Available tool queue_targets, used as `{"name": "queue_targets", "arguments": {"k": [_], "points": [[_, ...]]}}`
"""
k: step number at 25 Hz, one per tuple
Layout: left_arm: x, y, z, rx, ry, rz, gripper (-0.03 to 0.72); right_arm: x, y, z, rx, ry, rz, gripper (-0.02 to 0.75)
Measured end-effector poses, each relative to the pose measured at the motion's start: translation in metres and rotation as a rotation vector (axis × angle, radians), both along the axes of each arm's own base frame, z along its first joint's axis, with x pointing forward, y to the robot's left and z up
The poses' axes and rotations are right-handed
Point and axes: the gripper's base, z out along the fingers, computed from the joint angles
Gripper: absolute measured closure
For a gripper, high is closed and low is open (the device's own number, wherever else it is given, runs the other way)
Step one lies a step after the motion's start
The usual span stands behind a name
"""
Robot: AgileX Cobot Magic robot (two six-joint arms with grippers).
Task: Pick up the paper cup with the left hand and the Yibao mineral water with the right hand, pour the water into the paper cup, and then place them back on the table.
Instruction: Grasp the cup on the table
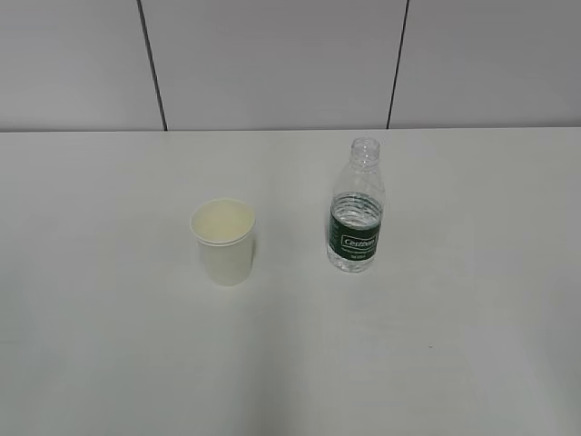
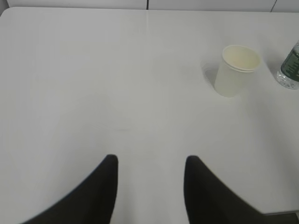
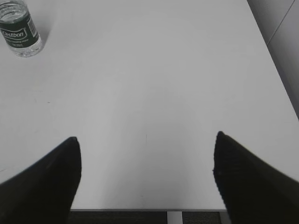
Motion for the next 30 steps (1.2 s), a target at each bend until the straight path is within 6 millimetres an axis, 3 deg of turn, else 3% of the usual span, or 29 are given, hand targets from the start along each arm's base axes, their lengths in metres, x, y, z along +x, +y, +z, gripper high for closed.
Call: {"name": "queue_targets", "arguments": {"k": [30], "points": [[0.0000,0.0000,0.0000,0.000,0.000,0.000,0.349,-0.0001,0.0000,-0.0002,0.000,0.002,0.000,0.166]]}}
